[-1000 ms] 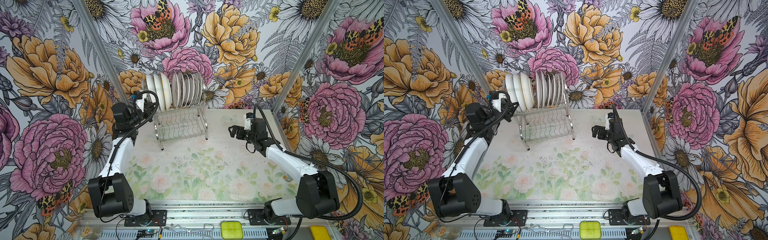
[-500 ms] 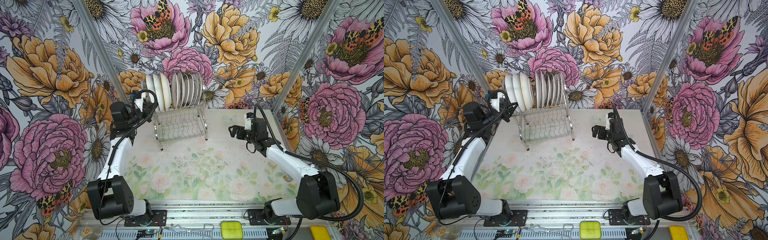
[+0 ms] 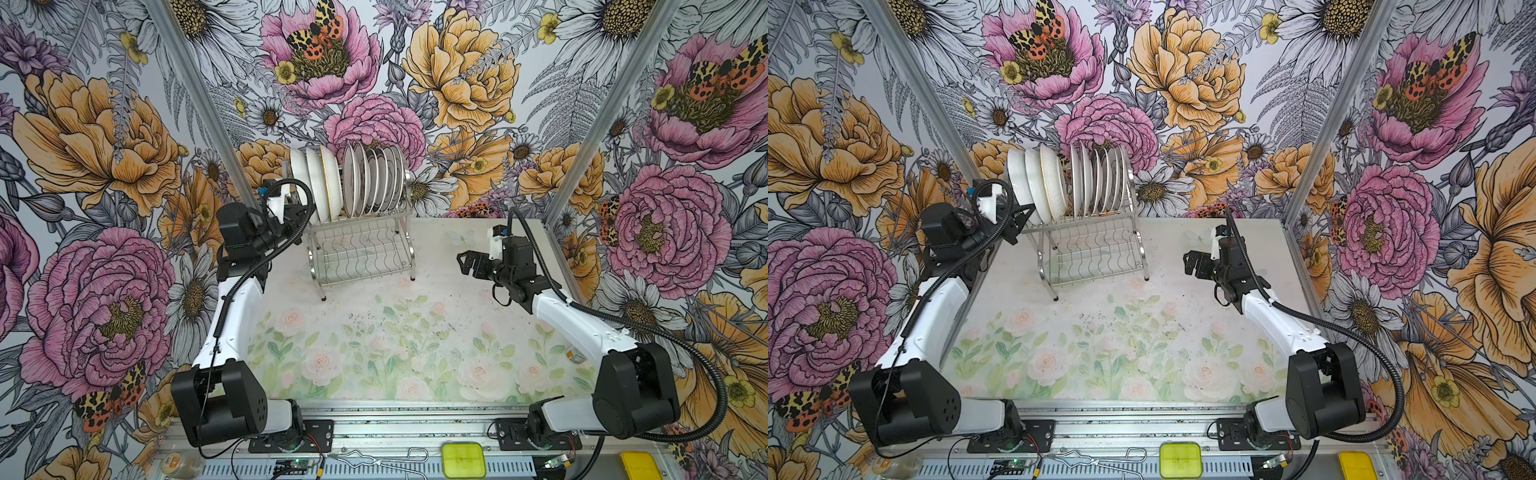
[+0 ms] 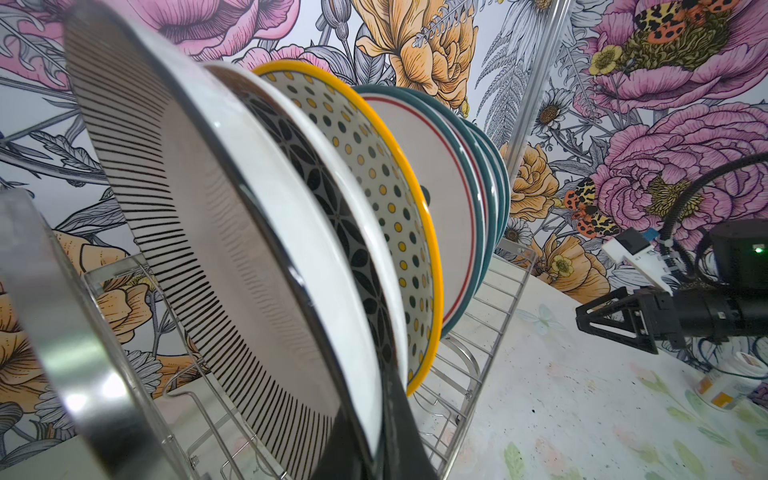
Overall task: Unload the plates from the dish rack
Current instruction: 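Close the left gripper on the striped plate rim and tilt it out, then lift the striped plate out of the rack with the left gripper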
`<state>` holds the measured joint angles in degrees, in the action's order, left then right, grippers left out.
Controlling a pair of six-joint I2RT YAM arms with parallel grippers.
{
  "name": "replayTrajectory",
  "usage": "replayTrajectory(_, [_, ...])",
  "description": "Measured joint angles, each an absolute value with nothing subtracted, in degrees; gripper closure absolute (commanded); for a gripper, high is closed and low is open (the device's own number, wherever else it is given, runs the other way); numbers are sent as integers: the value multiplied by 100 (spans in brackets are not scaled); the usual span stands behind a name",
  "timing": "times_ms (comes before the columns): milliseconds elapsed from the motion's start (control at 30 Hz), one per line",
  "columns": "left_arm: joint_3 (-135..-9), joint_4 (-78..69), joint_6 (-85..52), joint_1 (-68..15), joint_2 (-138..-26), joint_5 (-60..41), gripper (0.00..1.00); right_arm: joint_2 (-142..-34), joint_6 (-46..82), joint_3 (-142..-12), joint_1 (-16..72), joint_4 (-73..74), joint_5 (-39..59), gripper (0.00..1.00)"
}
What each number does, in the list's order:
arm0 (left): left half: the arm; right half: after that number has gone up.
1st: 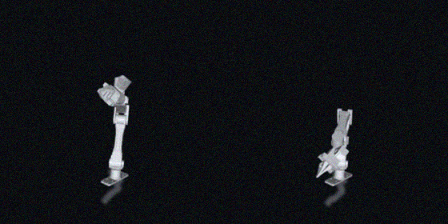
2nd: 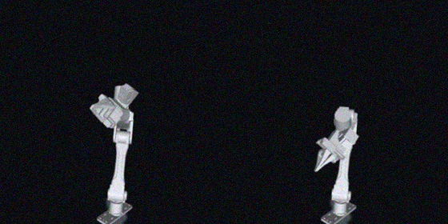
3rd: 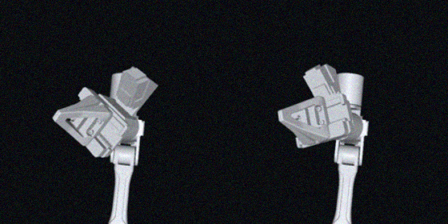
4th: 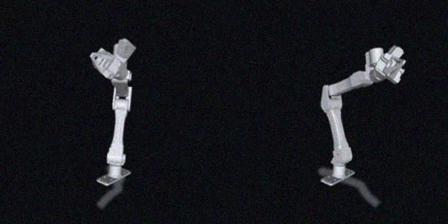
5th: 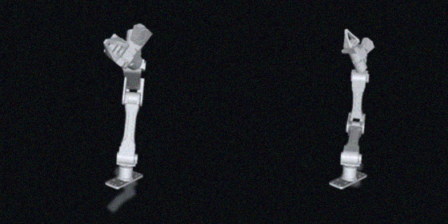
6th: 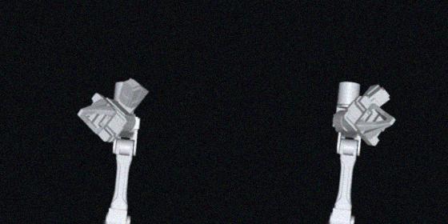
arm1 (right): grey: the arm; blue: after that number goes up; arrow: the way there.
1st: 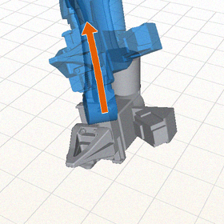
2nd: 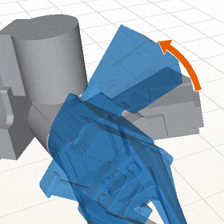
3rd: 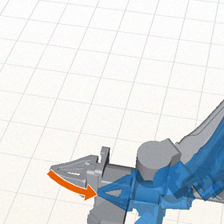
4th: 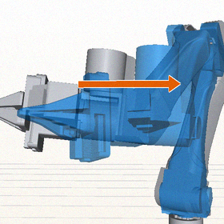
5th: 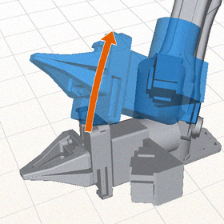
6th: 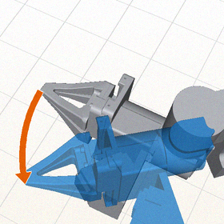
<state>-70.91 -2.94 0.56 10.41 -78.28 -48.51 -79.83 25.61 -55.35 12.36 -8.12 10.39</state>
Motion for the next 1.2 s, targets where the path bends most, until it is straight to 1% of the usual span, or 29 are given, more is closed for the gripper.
replayTrajectory(300, [-7201,-178,47,1063,-7688,-4849,100,-7953,2563,-5535,1229,-814,1039,1])
replayTrajectory(700, [-7242,-58,82,1304,-7328,-4875,100,-7902,2565,-5535,1229,-814,1085,1])
replayTrajectory(933, [-7242,27,71,1337,-7251,-4880,100,-7717,2565,-5533,1229,-812,1085,0])
replayTrajectory(1200, [-7240,89,-351,1341,-7022,-4976,100,-7703,2556,-5533,1229,-814,1107,1])
